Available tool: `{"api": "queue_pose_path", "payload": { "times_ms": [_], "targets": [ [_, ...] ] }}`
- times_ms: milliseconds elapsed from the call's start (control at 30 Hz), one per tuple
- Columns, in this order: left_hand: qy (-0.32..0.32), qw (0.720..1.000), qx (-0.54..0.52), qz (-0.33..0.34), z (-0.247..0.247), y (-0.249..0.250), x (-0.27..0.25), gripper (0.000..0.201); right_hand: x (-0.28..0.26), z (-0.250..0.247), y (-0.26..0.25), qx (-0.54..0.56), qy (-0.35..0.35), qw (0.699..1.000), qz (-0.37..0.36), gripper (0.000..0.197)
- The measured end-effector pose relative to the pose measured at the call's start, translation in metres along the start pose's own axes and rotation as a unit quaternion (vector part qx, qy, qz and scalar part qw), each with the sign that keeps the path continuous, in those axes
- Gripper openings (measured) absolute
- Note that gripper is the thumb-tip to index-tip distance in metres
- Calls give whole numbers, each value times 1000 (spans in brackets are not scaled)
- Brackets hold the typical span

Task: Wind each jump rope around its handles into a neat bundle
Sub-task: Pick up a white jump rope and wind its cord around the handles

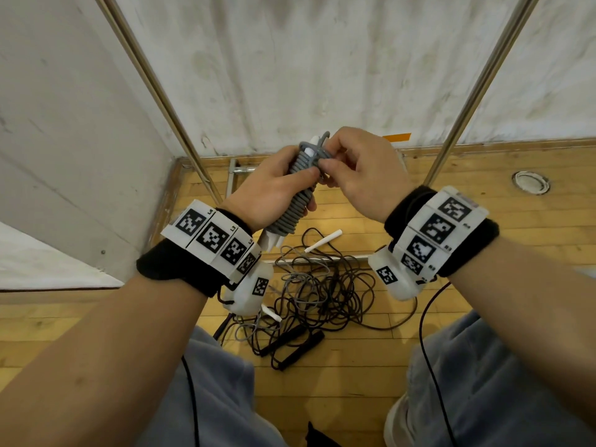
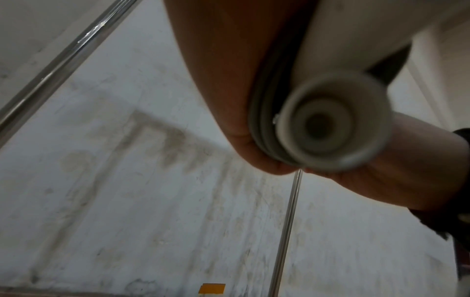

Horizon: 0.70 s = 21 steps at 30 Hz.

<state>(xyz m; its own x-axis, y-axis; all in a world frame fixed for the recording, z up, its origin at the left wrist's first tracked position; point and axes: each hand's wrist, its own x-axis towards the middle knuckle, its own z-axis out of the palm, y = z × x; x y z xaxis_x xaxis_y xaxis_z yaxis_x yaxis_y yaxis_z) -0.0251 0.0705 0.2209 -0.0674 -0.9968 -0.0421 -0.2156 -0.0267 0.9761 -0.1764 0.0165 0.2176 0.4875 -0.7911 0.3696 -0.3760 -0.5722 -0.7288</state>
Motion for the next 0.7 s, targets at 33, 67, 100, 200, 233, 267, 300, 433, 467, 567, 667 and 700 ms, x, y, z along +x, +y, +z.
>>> {"api": "queue_pose_path", "payload": {
  "times_ms": [33,67,100,200,233,267,300,433,467,567,667,700],
  "targets": [
    [10,1000,-5,4,0,0,0,7,-2,2,0,-10,16,1000,-22,7],
    [20,1000,-9,8,0,0,1,6,-4,4,-1,-16,24,999,-42,7],
    [30,999,-11,10,-1,-1,1,7,-5,5,-1,-24,25,998,-61,8],
    [46,999,-14,5,-2,-5,1,10,-7,6,-2,-49,8,995,-83,14],
    [43,999,-16,3,-2,-5,1,10,-8,6,-2,-62,7,994,-85,16],
    [38,999,-23,1,-1,-5,0,10,-8,7,-2,-77,10,993,-89,17],
    [37,999,-39,0,-1,-4,-1,12,-8,7,-2,-90,18,991,-95,18],
    [65,996,-60,-1,4,-1,-1,36,-6,3,-6,-120,30,986,-110,17],
    [78,996,-33,5,5,-2,0,35,-6,2,-7,-127,24,985,-112,17],
    [109,994,-16,12,8,-4,2,21,-7,2,-12,-163,2,982,-99,21],
    [113,993,-31,3,9,-6,3,13,-4,1,-16,-196,-2,979,-63,22],
    [112,993,-37,5,10,-6,3,11,-3,0,-17,-197,4,979,-57,21]
  ]
}}
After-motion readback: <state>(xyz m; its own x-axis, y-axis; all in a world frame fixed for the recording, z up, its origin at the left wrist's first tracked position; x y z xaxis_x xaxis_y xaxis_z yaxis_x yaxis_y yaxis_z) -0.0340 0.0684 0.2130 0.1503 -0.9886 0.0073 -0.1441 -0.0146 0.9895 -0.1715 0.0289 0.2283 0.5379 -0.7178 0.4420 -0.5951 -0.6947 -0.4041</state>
